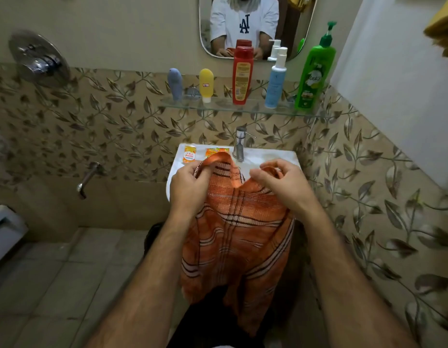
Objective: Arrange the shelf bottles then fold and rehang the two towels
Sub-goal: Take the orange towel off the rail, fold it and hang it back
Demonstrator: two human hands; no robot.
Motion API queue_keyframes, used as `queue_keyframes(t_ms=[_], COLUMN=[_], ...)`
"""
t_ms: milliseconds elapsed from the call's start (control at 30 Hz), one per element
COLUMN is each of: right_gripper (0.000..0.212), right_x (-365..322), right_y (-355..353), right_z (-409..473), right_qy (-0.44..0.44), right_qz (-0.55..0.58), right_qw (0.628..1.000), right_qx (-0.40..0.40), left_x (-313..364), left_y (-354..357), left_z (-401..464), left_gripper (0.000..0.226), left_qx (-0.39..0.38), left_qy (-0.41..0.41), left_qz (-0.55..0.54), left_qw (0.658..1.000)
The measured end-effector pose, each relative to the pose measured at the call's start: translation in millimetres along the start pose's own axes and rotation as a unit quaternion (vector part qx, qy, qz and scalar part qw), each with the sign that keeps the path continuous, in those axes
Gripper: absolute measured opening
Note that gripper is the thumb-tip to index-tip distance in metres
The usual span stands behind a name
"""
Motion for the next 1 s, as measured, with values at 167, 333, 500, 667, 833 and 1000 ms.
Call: queue_keyframes(t_ms=[167, 333, 500, 667, 833, 1000], right_gripper=[0.1, 0.015, 0.013, 0.07, 0.028, 0.02], right_x=[-5, -4, -7, -8, -2, -12], right_y=[21, 10, 5, 29, 37, 48], right_z=[-10, -4, 0, 1, 6, 13], right_qy=[-0.049, -0.115, -0.072, -0.052, -0.011, -0.001], right_qz=[-0.09, -0.073, -0.032, -0.013, 0.089, 0.112], right_qw=[0.985, 0.991, 0.996, 0.989, 0.984, 0.986], right_qx=[-0.142, -0.017, -0.04, -0.138, -0.155, -0.123], left_x=[27, 24, 18, 26, 21, 3], left_y=[21, 8, 8, 20, 7, -7], left_z=[-25, -20, -20, -27, -18, 6], left_gripper=[0.044, 0.038, 0.016, 0.021, 0.022, 0.013], left_qx=[-0.086, 0.014, -0.034, -0.202, -0.269, -0.145], left_qy=[0.007, 0.048, 0.07, 0.077, 0.068, 0.06], left_qz=[0.095, 0.135, 0.03, -0.046, -0.059, 0.021], left_qw=[0.992, 0.99, 0.996, 0.975, 0.959, 0.987])
Point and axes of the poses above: each hand's wrist, its own z-axis towards the middle knuckle, its own y-axis out of the palm, x = y × z, the point moved 4 cm from there along z, towards the middle knuckle, and after that the axes turned 9 degrees about -y, right-handed, at the moved point
